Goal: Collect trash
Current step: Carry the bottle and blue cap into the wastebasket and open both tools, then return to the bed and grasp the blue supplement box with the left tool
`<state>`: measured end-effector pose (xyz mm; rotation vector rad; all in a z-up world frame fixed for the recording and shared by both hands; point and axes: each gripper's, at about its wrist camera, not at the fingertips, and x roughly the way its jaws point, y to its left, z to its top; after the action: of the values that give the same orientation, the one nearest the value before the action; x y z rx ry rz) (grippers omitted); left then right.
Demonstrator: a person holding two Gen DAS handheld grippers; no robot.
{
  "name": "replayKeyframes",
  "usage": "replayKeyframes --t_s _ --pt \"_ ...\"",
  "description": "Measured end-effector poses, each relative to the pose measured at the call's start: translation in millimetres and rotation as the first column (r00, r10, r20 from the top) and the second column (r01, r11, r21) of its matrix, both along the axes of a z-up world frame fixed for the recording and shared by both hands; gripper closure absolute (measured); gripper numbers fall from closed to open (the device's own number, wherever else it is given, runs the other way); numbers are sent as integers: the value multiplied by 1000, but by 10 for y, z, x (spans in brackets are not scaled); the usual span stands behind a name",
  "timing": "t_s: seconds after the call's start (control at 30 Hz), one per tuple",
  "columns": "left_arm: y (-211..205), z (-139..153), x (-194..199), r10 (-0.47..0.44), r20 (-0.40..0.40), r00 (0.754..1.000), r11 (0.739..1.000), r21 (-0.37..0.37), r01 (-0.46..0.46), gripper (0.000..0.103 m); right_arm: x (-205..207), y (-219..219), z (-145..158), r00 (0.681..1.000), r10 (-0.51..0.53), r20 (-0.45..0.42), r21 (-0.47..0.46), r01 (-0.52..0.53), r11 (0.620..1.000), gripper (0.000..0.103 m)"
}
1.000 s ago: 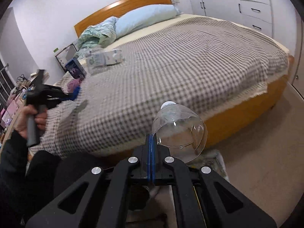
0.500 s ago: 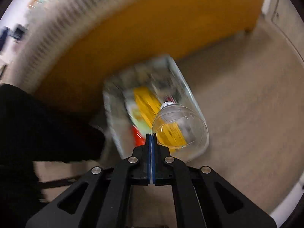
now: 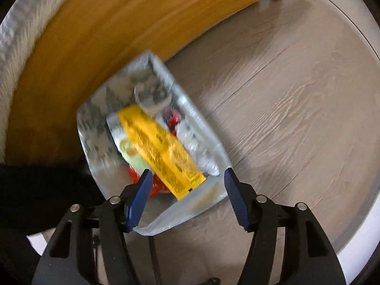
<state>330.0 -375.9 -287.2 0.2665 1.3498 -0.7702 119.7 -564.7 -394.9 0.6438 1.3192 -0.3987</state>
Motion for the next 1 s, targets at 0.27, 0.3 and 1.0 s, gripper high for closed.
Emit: replayKeyframes --t_s 0.27,0.3,1.0 --pt "-706 -817 -283 -124 -126 984 976 165 144 99 -428 -319 316 984 -154 84 3 155 988 39" --pt "-740 -888 -308 -130 -138 982 972 179 154 99 -464 -346 311 981 -170 89 23 168 985 39" --pt "-1073 -1264 -292 -149 -52 987 965 210 157 74 -177 86 268 998 -15 69 50 12 999 39"
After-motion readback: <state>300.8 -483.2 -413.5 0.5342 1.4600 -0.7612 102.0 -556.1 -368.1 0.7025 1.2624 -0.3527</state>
